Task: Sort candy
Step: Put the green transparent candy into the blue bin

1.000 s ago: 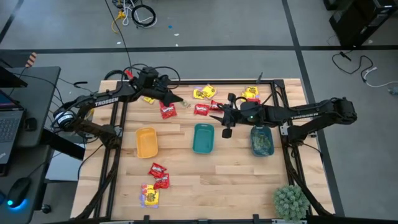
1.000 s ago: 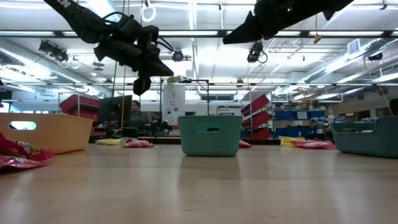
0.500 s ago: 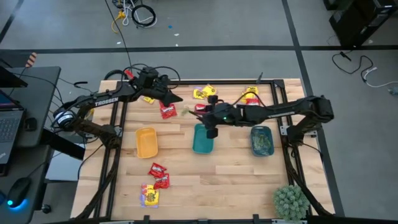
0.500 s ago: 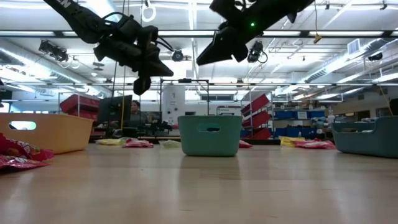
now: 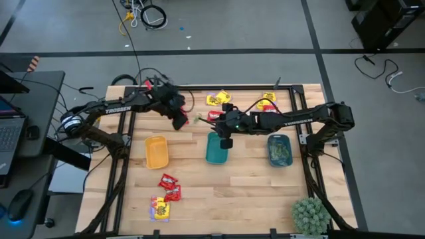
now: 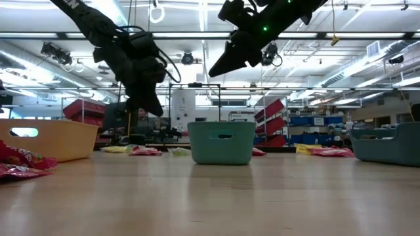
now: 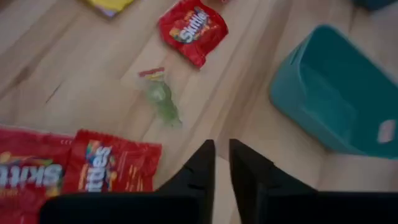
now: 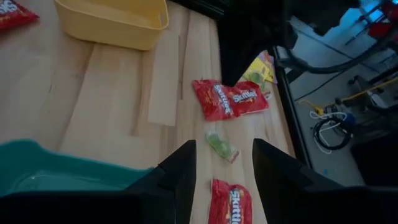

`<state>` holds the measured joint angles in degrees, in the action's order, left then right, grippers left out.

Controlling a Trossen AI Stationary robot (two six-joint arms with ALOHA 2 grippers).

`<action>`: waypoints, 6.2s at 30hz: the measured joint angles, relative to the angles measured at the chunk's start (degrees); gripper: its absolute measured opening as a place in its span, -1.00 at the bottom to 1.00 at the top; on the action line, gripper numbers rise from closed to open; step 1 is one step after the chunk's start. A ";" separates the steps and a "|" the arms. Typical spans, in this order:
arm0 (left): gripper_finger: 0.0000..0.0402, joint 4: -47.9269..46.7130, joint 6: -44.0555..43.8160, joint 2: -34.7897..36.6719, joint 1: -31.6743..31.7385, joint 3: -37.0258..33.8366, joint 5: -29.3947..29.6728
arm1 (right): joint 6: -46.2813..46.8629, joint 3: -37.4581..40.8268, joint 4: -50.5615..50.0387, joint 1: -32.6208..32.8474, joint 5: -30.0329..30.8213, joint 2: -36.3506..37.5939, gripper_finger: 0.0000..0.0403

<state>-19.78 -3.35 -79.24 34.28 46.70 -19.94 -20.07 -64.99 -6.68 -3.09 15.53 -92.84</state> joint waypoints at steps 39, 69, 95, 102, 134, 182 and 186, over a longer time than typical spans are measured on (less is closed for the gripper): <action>-0.11 16.03 -6.64 -19.52 -6.97 0.09 20.12 | 0.89 0.00 -1.25 0.00 -0.09 0.00 -0.30; -1.00 32.81 20.37 -8.76 -16.94 -0.02 29.97 | 30.58 10.18 1.86 -3.51 -5.18 10.44 -0.25; -0.98 42.71 31.78 -8.78 -26.89 0.00 36.51 | 29.79 10.25 4.51 -4.00 -5.17 11.21 -0.86; -0.83 40.35 31.83 -8.78 -26.93 0.00 37.11 | 28.57 10.25 3.97 -3.85 -5.16 11.40 -0.97; -0.99 38.64 20.47 -0.52 -23.21 -4.98 24.22 | 58.85 5.67 -71.01 5.63 -19.07 28.37 -1.00; -0.99 -1.04 6.24 15.03 1.80 -4.83 24.60 | 47.02 13.94 -52.28 0.96 -10.61 24.81 -0.94; -0.99 -2.48 7.56 12.62 7.51 -4.83 24.06 | 44.30 13.94 -44.19 0.78 -10.56 24.81 -0.84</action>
<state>-22.26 4.21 -66.63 41.79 41.87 4.12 24.23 -51.05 -50.87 -2.32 4.97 -68.03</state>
